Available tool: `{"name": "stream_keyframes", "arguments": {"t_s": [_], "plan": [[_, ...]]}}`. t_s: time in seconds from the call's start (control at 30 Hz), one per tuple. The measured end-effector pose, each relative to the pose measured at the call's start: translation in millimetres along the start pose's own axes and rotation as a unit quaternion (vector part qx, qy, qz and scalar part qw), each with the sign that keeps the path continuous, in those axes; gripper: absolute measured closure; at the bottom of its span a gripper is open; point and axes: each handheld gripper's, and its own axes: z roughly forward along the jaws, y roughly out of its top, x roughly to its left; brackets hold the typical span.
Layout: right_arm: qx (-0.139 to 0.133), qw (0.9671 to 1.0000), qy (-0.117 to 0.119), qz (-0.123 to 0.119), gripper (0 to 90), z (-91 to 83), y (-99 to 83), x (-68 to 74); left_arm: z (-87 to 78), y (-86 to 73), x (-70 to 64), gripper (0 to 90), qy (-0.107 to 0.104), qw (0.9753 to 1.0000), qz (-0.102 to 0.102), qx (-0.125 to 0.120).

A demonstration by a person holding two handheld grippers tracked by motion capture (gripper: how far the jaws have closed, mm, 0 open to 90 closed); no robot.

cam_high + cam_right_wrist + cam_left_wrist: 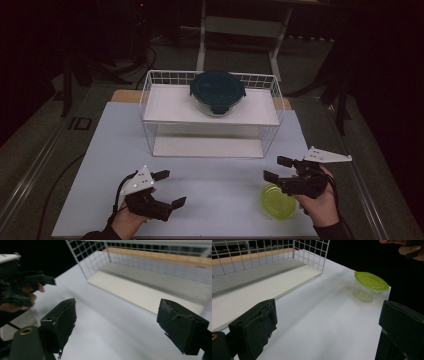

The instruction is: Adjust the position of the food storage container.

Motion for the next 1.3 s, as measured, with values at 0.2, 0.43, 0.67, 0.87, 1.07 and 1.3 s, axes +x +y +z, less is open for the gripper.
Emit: {"name": "stream_keyframes", "arguments": {"t_s": [0.2, 0.43, 0.67, 0.87, 1.07, 1.3], "plan": [[0.008, 0.9993, -0.035, 0.003, 27.8, -15.1, -24.1, -15.4, -0.3, -0.4, 0.8, 1.2, -0.005, 1.0000, -0.003, -0.007], [0.026, 0.9968, -0.073, 0.020, 49.1, -30.7, -49.8, -30.2, -0.8, -0.6, 1.2, 1.2, -0.005, 0.9999, -0.001, -0.009], [0.039, 0.9930, -0.105, 0.037, 65.1, -44.6, -73.5, -40.5, -1.6, 0.0, 1.2, 1.2, -0.005, 0.9999, 0.000, -0.011], [0.058, 0.9895, -0.125, 0.043, 73.1, -50.9, -88.6, -45.6, -2.0, 0.3, 0.8, 1.2, -0.004, 0.9999, 0.001, -0.012], [0.083, 0.9848, -0.136, 0.069, 84.5, -56.2, -109.5, -54.0, -1.5, 0.1, 0.8, 1.2, -0.003, 0.9999, 0.002, -0.012], [0.120, 0.9820, -0.122, 0.080, 90.0, -45.5, -130.4, -54.2, -1.3, 0.4, -0.3, 1.2, -0.004, 0.9999, 0.004, -0.010]]}}
